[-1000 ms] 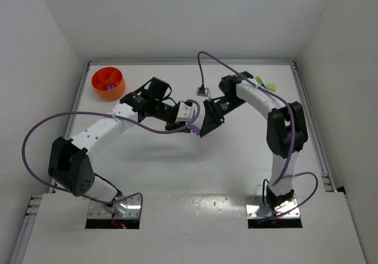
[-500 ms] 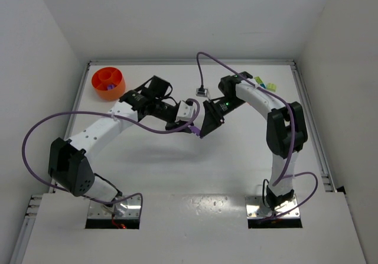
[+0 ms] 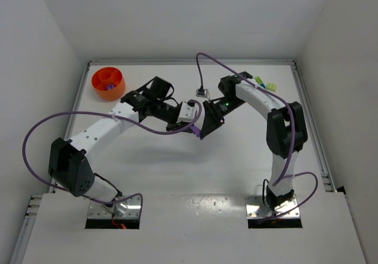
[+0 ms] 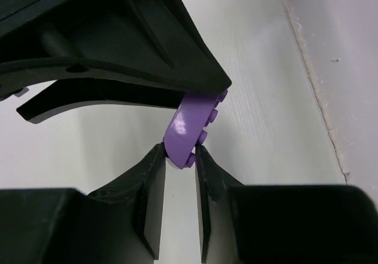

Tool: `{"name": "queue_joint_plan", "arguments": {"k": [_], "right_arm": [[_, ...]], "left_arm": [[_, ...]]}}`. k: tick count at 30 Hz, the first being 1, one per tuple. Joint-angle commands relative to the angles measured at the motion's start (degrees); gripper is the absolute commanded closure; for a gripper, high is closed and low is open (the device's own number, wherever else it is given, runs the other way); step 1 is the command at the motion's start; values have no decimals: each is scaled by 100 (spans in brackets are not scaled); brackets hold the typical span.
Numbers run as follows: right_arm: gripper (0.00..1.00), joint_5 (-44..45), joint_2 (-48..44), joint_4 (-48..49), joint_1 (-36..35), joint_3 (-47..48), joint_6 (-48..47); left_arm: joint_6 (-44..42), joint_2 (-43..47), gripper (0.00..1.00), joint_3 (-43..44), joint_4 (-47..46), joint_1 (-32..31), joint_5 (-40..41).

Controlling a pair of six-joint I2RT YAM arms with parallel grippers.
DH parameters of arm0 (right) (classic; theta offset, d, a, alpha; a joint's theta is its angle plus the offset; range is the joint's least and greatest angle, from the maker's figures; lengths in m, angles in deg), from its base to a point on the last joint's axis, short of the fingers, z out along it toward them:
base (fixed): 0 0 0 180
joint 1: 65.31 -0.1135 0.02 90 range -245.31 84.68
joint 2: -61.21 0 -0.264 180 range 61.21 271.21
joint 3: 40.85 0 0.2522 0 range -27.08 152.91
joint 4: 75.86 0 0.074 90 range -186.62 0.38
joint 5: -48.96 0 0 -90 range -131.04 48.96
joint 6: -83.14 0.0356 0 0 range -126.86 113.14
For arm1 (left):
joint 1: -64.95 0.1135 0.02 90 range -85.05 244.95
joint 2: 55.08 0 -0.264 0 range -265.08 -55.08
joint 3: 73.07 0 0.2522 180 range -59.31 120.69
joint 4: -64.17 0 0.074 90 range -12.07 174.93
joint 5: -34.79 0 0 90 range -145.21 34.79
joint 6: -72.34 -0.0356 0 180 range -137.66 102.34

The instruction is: Sort the legos into containers by color

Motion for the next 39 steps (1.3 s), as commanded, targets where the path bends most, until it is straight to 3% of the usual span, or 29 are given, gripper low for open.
{"name": "queue_joint_plan", "arguments": {"k": [1, 4, 9, 12, 17, 21, 25, 26, 31, 39], "right_arm": [[46, -55, -253, -207, -66, 134, -87], [40, 5, -393, -58, 57, 134, 80], [40, 278, -701, 398, 180, -49, 500], [40, 603, -851, 906, 425, -164, 1035], [40, 1455, -1097, 1567, 795, -235, 1688], [40, 1579, -1045, 1568, 945, -121, 1689], [41, 1579, -992, 1568, 1050, 2, 1689], [41, 1579, -992, 1568, 1111, 2, 1689], [41, 1527, -992, 1568, 1173, 2, 1689], [41, 1527, -992, 1568, 1279, 2, 1689]], "left_arm": [[198, 180, 83, 104, -107, -96, 11], [444, 295, 84, -1, -107, -96, 143], [918, 654, 93, -212, -107, 334, 406], [1164, 909, 95, -274, 25, 589, 1064], [893, 1305, 96, -274, 262, 1274, 2206], [384, 1305, 92, -72, 368, 1925, 2709], [242, 727, 93, 560, 640, 2523, 2999], [129, 325, 98, 962, 745, 2724, 3087], [-74, -837, 98, 2298, 1300, 3497, 3422], [-530, -1788, 96, 3083, 1379, 4167, 3949]]}}
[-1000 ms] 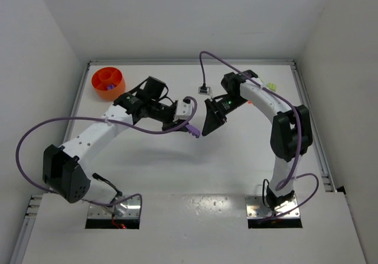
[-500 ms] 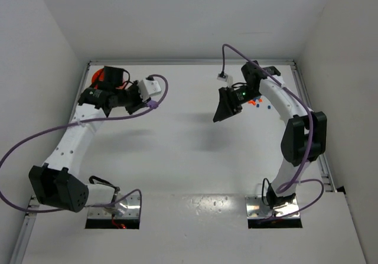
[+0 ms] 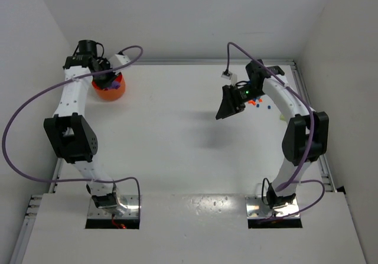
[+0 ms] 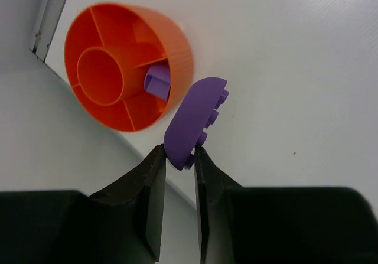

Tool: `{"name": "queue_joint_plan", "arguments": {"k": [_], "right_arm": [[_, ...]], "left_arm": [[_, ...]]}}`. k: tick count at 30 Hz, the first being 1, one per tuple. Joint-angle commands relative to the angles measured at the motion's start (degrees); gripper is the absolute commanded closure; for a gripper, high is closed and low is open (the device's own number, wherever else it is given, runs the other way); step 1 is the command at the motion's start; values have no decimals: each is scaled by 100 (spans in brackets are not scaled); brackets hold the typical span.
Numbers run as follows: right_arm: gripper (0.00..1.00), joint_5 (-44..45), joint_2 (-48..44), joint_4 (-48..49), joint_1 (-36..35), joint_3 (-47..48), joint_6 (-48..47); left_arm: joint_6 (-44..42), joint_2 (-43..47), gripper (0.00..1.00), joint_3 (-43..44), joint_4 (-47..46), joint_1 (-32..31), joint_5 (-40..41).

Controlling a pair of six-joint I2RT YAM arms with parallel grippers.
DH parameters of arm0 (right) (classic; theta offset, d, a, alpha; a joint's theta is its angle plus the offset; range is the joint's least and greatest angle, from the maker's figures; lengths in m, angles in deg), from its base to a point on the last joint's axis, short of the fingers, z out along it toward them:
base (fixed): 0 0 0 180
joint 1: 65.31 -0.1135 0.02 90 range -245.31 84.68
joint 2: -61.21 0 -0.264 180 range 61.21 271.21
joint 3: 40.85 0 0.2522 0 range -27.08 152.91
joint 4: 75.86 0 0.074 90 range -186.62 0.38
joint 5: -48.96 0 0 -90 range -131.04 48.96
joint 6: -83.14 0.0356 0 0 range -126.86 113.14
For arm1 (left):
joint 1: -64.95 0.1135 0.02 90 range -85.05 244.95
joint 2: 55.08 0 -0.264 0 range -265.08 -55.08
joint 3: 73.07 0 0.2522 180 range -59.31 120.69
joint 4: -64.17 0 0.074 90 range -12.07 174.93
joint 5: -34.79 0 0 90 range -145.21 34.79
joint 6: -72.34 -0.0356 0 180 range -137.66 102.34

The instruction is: Sort the legos into containers by color

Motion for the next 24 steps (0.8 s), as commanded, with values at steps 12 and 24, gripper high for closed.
{"name": "queue_joint_plan", "arguments": {"k": [12, 24], "right_arm": [[42, -36, -67, 126, 35, 142, 86], [42, -36, -67, 179, 88, 142, 139]], "left_arm": [[-215, -911, 95, 872, -172, 471, 994], [-99, -1220, 94, 1189, -427, 523, 1514]]}}
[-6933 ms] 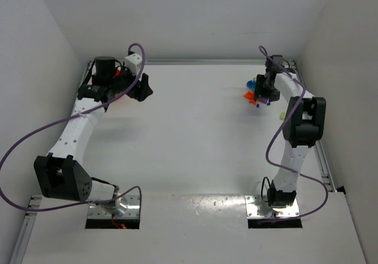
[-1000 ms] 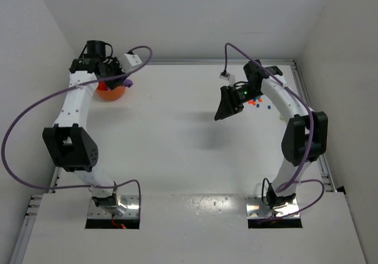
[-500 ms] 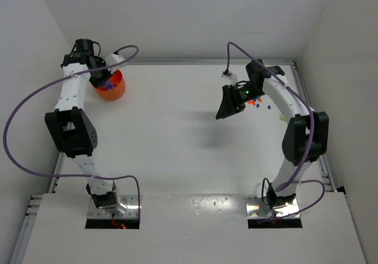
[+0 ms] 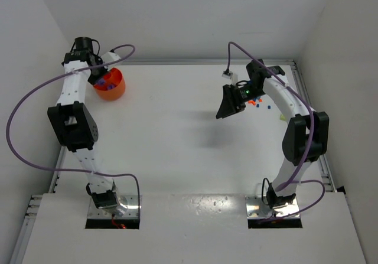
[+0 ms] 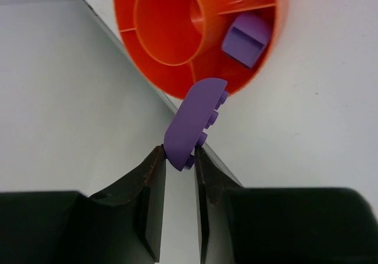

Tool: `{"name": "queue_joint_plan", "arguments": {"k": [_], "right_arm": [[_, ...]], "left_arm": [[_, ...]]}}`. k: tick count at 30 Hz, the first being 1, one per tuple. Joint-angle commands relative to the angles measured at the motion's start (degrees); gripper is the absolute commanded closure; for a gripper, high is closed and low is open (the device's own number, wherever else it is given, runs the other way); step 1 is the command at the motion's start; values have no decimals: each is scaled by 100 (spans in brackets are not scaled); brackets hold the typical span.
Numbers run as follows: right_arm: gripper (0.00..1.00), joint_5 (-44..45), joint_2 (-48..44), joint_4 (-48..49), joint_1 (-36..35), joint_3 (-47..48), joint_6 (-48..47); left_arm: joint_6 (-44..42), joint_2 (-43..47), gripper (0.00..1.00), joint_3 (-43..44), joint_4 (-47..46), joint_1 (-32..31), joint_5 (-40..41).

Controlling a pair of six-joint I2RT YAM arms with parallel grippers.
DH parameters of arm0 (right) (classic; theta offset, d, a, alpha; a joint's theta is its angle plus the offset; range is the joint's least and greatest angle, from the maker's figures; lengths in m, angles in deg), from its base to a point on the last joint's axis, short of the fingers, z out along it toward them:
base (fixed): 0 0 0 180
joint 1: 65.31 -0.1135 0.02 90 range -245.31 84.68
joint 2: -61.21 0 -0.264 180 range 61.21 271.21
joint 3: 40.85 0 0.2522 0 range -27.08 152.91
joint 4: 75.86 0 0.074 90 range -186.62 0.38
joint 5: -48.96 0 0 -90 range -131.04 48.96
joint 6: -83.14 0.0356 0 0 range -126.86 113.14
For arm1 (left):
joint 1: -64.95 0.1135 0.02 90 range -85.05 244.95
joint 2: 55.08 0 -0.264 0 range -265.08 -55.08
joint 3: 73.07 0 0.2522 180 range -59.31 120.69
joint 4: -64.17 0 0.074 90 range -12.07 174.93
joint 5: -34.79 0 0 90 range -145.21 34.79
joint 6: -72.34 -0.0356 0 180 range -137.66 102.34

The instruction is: Sort the legos into containers by color

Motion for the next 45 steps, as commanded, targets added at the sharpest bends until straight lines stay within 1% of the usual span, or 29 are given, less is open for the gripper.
{"name": "queue_joint_plan", "arguments": {"k": [1, 4, 7, 20, 23, 28, 31, 32, 36, 39, 40, 43, 45], "right_arm": [[42, -38, -67, 139, 18, 142, 67], [42, -38, -67, 139, 18, 142, 67], [42, -38, -67, 139, 18, 142, 67], [42, -38, 38, 139, 18, 142, 67], [42, -38, 38, 139, 18, 142, 67], [42, -38, 91, 139, 18, 142, 67], [42, -38, 91, 139, 18, 142, 67], [42, -38, 91, 139, 18, 142, 67], [42, -38, 91, 139, 18, 89, 67], [42, -38, 91, 139, 18, 37, 67], [42, -38, 39, 139, 18, -16, 67], [42, -38, 38, 139, 18, -16, 67], [42, -38, -14, 139, 18, -16, 67]], "left_arm": [[78, -116, 93, 288, -248, 82, 288], [78, -178, 93, 288, -300, 82, 359], [78, -283, 90, 341, -301, 82, 499], [78, -556, 90, 394, -301, 82, 605], [78, -556, 88, 394, -301, 30, 605], [78, -608, 87, 394, -301, 29, 658], [78, -608, 78, 394, -301, -23, 658], [78, -608, 70, 394, -301, -24, 658], [78, -547, 58, 394, -301, -24, 439], [138, -301, 53, 333, -249, -24, -27], [139, -179, 53, 332, -161, -24, -341], [305, 15, 51, 332, -108, 47, -887], [384, 120, 51, 332, -108, 117, -1309]]}}
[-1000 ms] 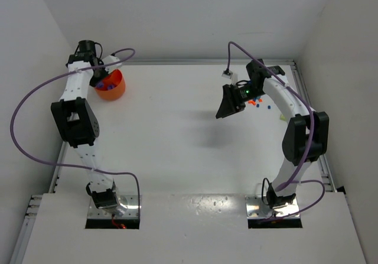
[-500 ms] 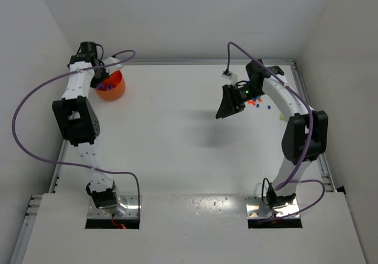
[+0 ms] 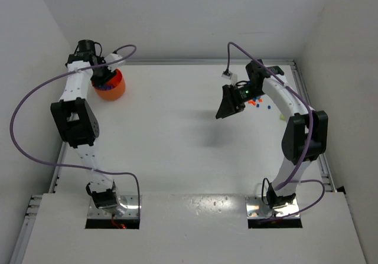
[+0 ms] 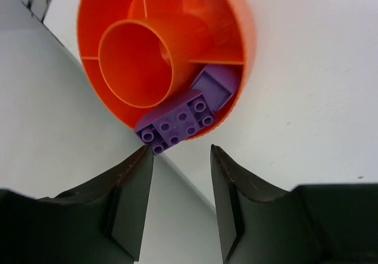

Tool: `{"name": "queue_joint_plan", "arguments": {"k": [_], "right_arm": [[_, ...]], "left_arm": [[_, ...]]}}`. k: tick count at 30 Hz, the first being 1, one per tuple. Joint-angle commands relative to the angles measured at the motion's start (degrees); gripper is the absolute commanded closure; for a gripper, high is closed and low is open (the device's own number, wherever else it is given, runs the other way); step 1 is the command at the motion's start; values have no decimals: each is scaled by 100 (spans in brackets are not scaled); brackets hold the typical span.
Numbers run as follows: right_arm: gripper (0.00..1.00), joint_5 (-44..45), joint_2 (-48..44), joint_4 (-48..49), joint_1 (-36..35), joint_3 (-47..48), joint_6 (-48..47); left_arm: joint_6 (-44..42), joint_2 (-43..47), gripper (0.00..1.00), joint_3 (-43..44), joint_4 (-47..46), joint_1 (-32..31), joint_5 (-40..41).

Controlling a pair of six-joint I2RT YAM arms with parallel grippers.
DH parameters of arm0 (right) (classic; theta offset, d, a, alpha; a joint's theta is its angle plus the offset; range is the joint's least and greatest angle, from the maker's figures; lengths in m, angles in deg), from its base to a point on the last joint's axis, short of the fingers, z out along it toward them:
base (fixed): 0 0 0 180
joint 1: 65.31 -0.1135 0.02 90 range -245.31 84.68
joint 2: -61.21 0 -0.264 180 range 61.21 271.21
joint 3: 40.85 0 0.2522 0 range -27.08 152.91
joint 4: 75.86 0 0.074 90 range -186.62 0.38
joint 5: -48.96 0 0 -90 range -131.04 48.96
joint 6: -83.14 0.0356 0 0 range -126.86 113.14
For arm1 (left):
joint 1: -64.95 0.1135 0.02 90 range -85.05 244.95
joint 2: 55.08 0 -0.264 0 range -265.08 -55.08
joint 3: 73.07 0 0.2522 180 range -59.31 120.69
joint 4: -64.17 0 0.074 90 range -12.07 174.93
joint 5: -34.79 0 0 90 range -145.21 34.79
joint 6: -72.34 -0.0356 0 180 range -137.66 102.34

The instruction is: Sort the legos into containers by color

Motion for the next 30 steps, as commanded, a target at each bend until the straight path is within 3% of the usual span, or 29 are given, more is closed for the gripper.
{"name": "queue_joint_plan", "arguments": {"k": [1, 6, 17, 19, 23, 30], "right_arm": [[42, -38, -87, 78, 18, -12, 32], [42, -38, -139, 131, 18, -65, 32], [42, 23, -306, 245, 18, -275, -20], [42, 23, -306, 245, 18, -275, -20], [42, 23, -306, 245, 18, -275, -20], [42, 23, -306, 245, 18, -275, -20]], "left_arm": [[326, 656, 51, 218, 17, 237, -1048], [1116, 806, 51, 272, -385, 712, -1840], [3120, 86, 52, 632, -1134, 1187, -1541], [3297, -89, 51, 798, -1134, 1187, -1611], [3412, -459, 36, 992, -1134, 1118, -1612], [3623, -907, 34, 1177, -1134, 1117, -1375]]}}
